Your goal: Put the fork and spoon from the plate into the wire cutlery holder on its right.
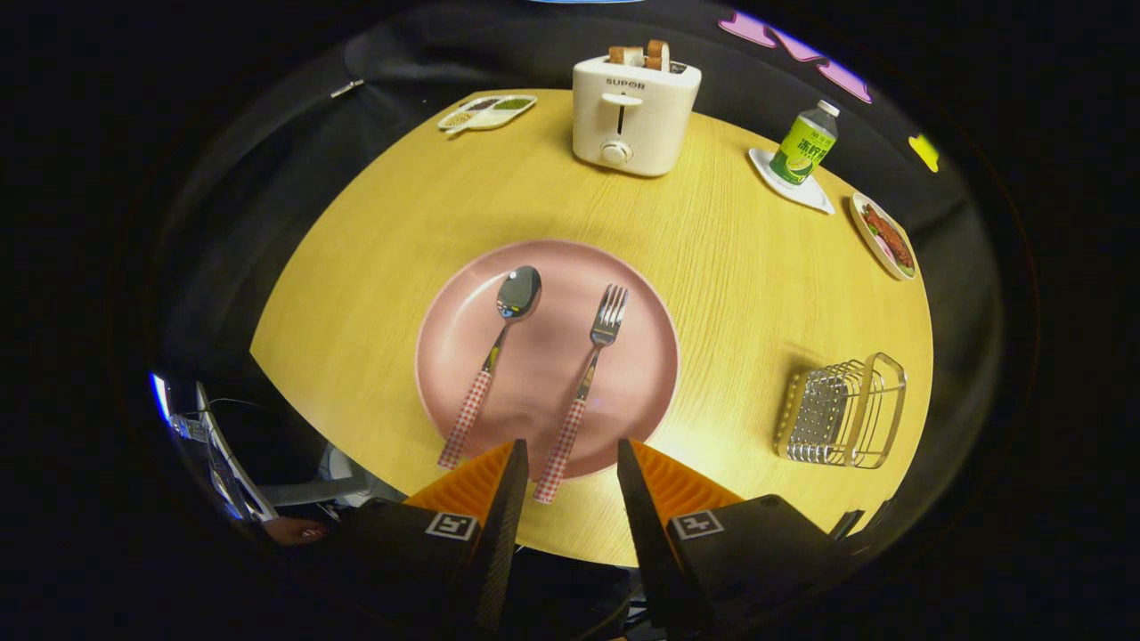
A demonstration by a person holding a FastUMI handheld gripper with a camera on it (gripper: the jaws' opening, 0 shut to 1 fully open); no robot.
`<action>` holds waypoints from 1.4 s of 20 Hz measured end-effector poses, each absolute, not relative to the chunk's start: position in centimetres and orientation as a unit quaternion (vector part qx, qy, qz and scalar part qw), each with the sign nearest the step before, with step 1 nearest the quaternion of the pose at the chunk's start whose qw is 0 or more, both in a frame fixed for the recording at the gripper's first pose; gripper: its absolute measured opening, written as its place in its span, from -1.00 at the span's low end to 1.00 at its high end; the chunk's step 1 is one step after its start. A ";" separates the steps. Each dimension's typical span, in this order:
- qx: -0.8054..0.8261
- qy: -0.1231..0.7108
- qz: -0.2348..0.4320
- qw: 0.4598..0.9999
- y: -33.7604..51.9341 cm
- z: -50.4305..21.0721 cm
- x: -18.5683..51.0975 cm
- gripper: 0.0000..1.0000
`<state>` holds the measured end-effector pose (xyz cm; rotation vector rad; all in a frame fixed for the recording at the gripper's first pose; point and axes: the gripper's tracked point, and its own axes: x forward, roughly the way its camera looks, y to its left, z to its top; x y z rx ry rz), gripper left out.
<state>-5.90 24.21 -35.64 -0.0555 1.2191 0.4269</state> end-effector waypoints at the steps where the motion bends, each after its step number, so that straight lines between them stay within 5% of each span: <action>1: -0.024 0.575 0.196 0.794 24.7 -36.4 -5.9 0.23; 6: -0.012 0.604 0.177 0.777 25.6 -38.4 -5.4 0.01; 12: 0.023 0.625 0.154 0.765 25.4 -39.5 -5.5 -0.73; 28: 0.083 0.585 0.180 0.787 21.9 -33.2 -3.7 -0.82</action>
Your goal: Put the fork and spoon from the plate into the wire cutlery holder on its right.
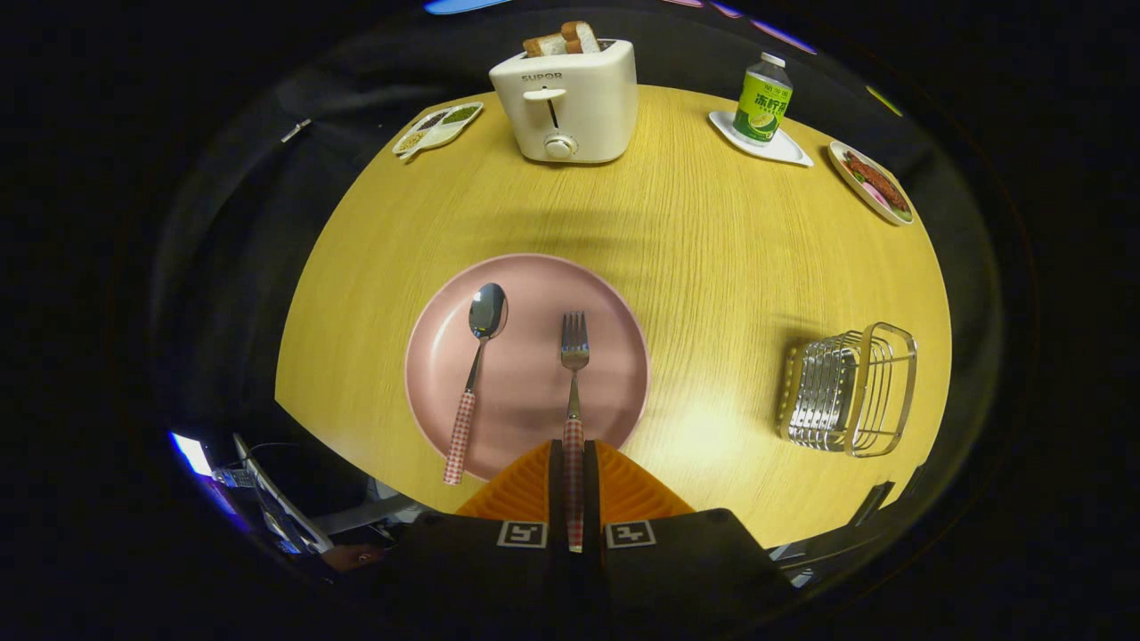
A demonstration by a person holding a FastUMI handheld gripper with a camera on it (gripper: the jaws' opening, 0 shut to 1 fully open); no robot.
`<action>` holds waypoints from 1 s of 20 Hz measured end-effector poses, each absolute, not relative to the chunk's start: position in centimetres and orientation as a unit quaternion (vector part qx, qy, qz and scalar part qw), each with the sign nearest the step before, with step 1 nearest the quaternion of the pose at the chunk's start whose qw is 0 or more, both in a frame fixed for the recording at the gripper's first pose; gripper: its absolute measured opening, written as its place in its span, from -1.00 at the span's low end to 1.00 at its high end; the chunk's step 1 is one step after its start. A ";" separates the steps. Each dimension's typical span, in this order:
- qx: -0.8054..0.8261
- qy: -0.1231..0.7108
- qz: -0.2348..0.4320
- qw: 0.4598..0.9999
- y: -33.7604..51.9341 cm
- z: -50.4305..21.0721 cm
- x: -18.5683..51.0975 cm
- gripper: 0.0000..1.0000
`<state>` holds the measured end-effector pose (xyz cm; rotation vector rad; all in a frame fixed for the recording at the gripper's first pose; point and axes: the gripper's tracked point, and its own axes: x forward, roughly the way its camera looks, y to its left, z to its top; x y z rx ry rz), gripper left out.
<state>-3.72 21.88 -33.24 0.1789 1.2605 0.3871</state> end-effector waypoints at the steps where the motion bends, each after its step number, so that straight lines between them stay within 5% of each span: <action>1: 0.091 0.580 0.180 0.789 21.9 -32.8 -3.5 -0.81; 10: 0.111 0.551 0.196 0.804 17.4 -26.5 -2.8 -0.82; 20: 0.048 0.595 0.162 0.786 0.6 -23.7 -6.3 -0.82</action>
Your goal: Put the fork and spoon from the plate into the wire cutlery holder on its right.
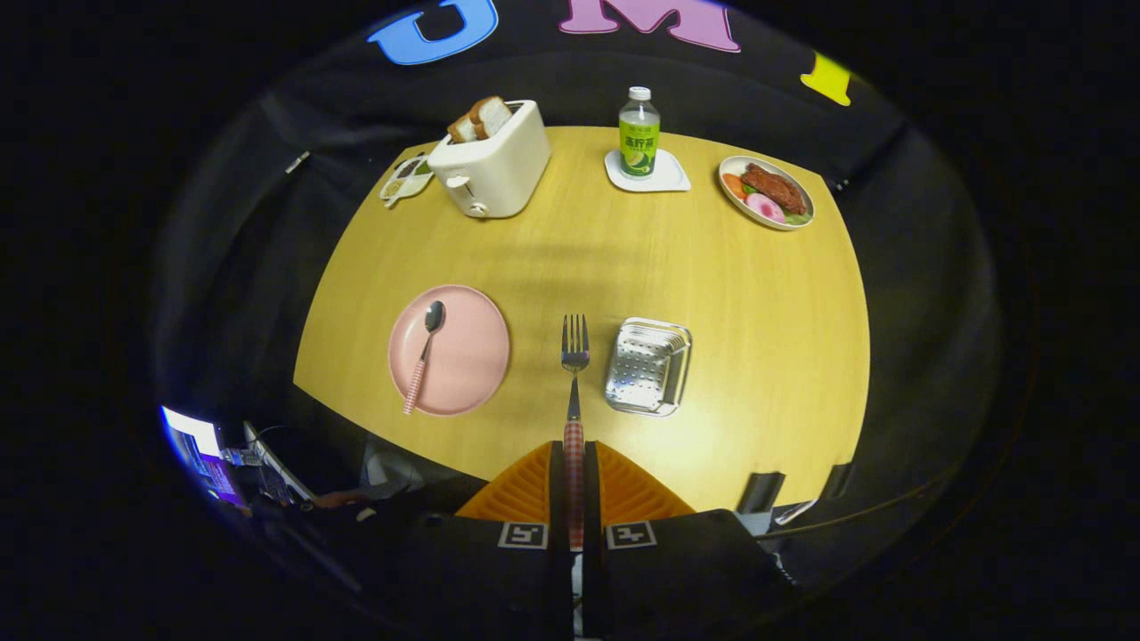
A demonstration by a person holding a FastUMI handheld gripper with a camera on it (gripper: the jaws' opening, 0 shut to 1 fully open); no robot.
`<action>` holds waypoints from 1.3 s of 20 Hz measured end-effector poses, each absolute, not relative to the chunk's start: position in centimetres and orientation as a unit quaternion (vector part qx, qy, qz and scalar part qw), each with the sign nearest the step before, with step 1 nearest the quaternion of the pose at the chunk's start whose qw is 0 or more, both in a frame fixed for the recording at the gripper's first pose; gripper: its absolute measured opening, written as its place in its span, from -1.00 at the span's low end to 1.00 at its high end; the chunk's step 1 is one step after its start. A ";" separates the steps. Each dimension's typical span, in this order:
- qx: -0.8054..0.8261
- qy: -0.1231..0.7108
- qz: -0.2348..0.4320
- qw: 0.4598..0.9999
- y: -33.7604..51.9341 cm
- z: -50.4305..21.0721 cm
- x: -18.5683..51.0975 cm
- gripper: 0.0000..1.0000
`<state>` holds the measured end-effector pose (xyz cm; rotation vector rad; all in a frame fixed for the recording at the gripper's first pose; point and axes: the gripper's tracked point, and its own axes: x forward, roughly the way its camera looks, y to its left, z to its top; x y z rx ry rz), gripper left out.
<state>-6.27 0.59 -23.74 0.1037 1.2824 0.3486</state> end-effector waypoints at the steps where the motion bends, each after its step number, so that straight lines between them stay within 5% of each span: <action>1: 0.038 0.607 0.159 0.778 -0.6 -24.3 -6.5 -0.82; 13: -0.036 0.706 0.167 0.687 -1.5 -32.5 -3.1 -0.82; 26: 0.003 0.704 0.159 0.693 -0.6 -33.4 -1.2 -0.60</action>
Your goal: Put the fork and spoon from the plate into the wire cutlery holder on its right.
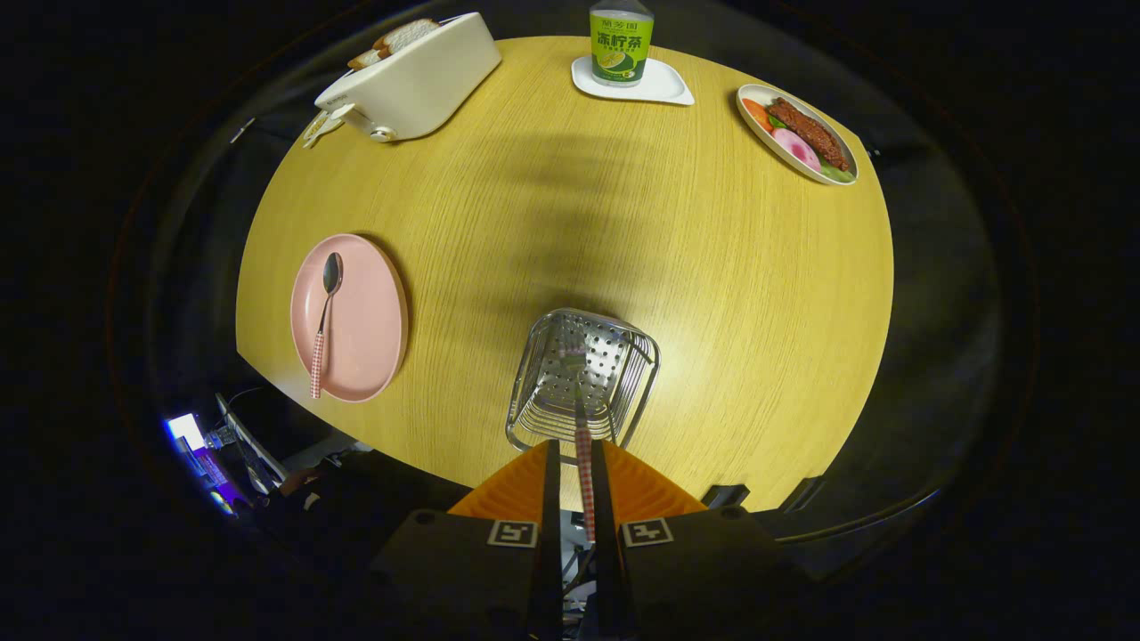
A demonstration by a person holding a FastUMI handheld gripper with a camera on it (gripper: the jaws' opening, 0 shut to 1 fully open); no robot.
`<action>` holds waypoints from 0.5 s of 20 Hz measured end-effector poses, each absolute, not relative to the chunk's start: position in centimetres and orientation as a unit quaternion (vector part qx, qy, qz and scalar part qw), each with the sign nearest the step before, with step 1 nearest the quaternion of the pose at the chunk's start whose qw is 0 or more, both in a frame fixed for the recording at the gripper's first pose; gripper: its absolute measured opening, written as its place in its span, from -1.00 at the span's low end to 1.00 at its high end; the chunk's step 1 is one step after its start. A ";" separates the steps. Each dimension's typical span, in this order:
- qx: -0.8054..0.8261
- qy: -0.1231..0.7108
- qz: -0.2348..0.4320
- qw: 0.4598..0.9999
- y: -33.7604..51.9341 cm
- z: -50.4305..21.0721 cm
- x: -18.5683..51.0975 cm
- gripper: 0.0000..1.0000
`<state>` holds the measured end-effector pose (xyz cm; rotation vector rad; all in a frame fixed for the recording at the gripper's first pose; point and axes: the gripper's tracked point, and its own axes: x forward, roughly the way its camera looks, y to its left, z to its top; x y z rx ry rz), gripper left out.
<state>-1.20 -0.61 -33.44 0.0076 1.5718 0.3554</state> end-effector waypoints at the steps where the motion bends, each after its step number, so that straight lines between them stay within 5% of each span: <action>1: 0.006 0.702 0.158 0.694 -0.7 -33.1 -1.3 -0.49; 10: 0.087 0.643 0.205 0.733 6.0 -26.4 -2.0 -0.42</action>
